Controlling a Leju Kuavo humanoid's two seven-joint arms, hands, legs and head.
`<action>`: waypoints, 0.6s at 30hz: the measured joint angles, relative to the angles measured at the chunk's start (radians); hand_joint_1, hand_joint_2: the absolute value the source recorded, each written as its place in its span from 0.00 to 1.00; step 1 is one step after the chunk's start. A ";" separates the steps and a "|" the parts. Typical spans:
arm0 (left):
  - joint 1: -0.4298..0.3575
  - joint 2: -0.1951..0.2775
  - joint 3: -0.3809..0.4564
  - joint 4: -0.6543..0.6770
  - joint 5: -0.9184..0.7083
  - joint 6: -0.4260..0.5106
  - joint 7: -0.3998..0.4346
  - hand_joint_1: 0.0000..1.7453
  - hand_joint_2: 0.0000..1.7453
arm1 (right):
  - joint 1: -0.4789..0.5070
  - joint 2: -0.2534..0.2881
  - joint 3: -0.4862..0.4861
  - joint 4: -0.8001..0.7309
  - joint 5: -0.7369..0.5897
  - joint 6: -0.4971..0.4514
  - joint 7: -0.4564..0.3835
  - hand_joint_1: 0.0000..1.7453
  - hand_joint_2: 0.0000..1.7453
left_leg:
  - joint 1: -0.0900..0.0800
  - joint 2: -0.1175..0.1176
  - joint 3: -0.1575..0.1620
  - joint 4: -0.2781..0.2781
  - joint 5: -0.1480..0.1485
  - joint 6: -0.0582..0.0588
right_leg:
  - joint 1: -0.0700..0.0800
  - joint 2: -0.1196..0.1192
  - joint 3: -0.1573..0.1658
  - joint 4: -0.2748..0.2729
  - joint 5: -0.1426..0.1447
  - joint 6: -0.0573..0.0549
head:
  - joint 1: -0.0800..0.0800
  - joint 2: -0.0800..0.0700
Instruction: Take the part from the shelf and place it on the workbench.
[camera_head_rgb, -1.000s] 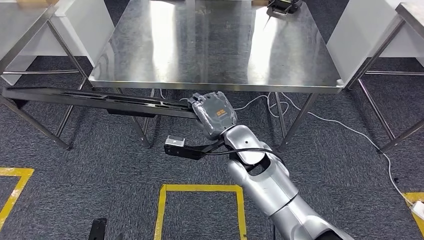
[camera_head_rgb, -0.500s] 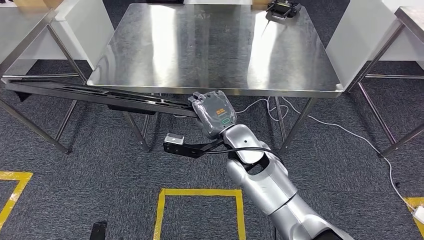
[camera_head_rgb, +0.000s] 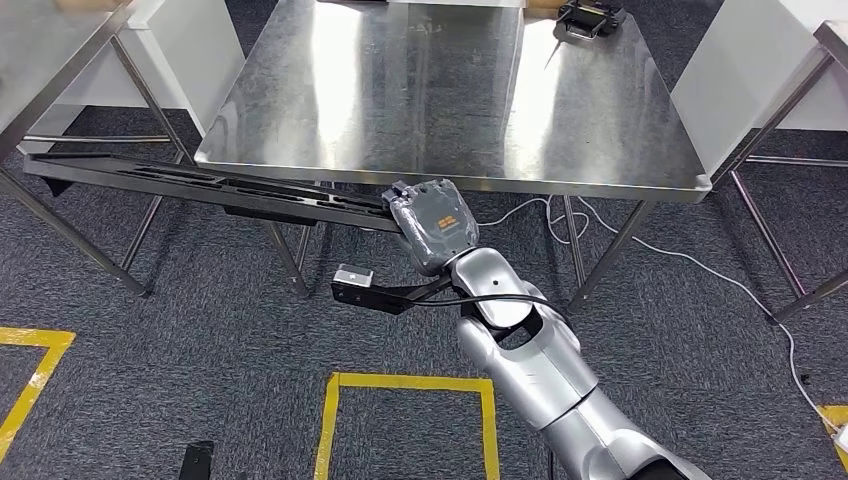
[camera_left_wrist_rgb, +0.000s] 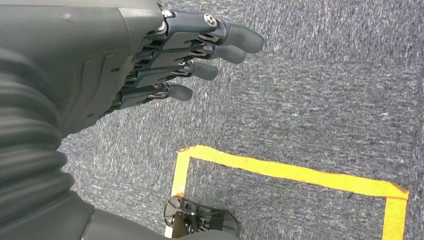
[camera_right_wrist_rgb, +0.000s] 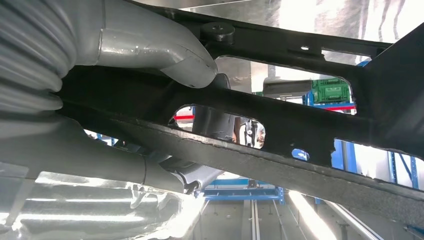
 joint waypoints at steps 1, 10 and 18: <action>0.000 0.000 0.000 0.000 0.000 0.000 0.000 0.00 1.00 | 0.000 0.000 0.000 0.000 0.000 0.000 0.000 1.00 1.00 | 0.000 0.000 0.000 0.000 0.000 0.001 | 0.000 0.000 0.000 0.000 0.000 0.000 | 0.000 0.000; 0.001 -0.002 0.005 0.000 0.000 0.000 0.000 0.00 1.00 | 0.000 0.000 0.000 0.007 0.004 -0.013 0.001 1.00 1.00 | 0.002 0.000 0.000 0.000 0.000 0.001 | -0.002 -0.001 -0.001 0.000 0.000 0.001 | 0.000 0.000; 0.002 -0.002 0.018 0.000 -0.002 -0.021 -0.012 0.00 1.00 | -0.012 -0.004 -0.040 0.026 0.004 -0.056 0.025 1.00 1.00 | 0.004 0.000 0.002 -0.005 -0.006 0.015 | -0.013 -0.004 0.006 -0.013 0.003 0.011 | -0.002 0.000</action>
